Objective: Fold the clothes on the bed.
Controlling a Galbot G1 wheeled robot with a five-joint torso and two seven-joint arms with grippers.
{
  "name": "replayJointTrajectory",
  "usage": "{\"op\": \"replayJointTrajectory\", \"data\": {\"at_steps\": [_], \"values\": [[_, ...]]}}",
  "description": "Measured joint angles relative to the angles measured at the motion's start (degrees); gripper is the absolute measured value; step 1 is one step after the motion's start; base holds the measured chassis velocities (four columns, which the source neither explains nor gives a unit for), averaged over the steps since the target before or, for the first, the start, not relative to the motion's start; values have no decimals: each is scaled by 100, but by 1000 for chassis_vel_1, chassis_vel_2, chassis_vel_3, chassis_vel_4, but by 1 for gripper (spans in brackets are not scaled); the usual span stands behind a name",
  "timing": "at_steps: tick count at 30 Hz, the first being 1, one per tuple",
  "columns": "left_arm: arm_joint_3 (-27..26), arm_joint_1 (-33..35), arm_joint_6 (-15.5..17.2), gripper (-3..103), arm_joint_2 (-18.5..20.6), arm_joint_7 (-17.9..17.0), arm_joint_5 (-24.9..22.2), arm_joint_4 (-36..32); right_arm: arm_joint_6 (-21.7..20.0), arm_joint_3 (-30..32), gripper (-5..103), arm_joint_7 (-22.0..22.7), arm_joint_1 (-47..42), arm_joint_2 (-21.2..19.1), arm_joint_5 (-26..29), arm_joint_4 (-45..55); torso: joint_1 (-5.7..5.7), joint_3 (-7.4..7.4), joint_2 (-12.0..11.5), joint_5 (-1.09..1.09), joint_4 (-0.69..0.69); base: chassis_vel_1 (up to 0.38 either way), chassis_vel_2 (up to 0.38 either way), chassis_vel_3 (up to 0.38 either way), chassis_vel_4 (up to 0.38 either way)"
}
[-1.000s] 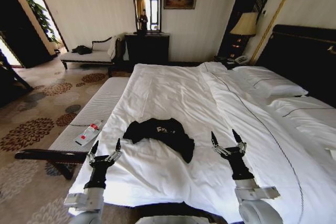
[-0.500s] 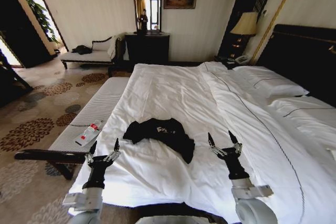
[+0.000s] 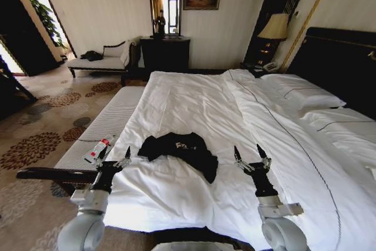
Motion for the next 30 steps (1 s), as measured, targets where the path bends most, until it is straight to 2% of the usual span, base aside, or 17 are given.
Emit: {"op": "replayJointTrajectory", "data": {"at_steps": [1, 3, 4, 6, 9, 10, 11, 14, 15, 18, 24, 30], "values": [[0, 0, 0, 100, 0, 0, 0, 0, 0, 0, 100, 0, 0, 0, 0, 0, 0, 0, 0, 0, 0, 0, 0, 0, 0], [261, -446, 316, 100, 143, -37, -477, 417, -29, -113, 100, 36, 96, -74, 30, -138, 0, 0, 0, 1, -3, 0, 0, 0, 0], [261, -446, 316, 100, 143, -37, -477, 417, -29, -113, 100, 36, 96, -74, 30, -138, 0, 0, 0, 1, -3, 0, 0, 0, 0], [526, -826, 465, 100, 172, -58, -777, 844, -68, -233, 100, 86, 222, -169, 63, -254, 0, 0, 0, 2, 4, 0, 0, 0, 0], [1016, -1567, 584, 100, 144, -50, -1119, 1479, -79, -293, 100, 177, 276, -234, 97, -359, 1, 0, 0, 2, 1, 0, 0, 0, 0], [1016, -1567, 584, 100, 144, -50, -1119, 1479, -79, -293, 100, 177, 276, -234, 97, -359, 1, 0, 0, 2, 1, 0, 0, 0, 0], [1176, -1831, 619, 100, 102, -49, -1254, 1690, -79, -296, 100, 202, 291, -240, 105, -380, 0, 0, 0, 2, -4, 0, 0, 0, 0], [1612, -2527, 738, 100, -150, -39, -1720, 2220, -79, -297, 100, 274, 337, -250, 139, -413, 1, 0, -1, 2, -1, 0, 0, 0, 0], [1612, -2527, 738, 100, -150, -39, -1720, 2220, -79, -297, 100, 274, 337, -250, 139, -413, 1, 0, -1, 2, -1, 0, 0, 0, 0], [1915, -2942, 934, 100, -425, -113, -2172, 2449, -79, -255, 100, 298, 334, -276, 163, -415, 1, 0, -1, 4, -3, 0, 0, 0, 0], [2280, -3269, 1187, 100, -811, -346, -2485, 2765, -53, -157, 100, 300, 324, -300, 222, -445, 0, -1, 0, 3, 0, 0, 0, 0, 0], [2358, -3218, 1217, 100, -958, -365, -2265, 2835, -31, -195, 100, 300, 358, -252, 224, -472, 0, -1, 0, 4, -1, 0, 0, 0, 0]]}}
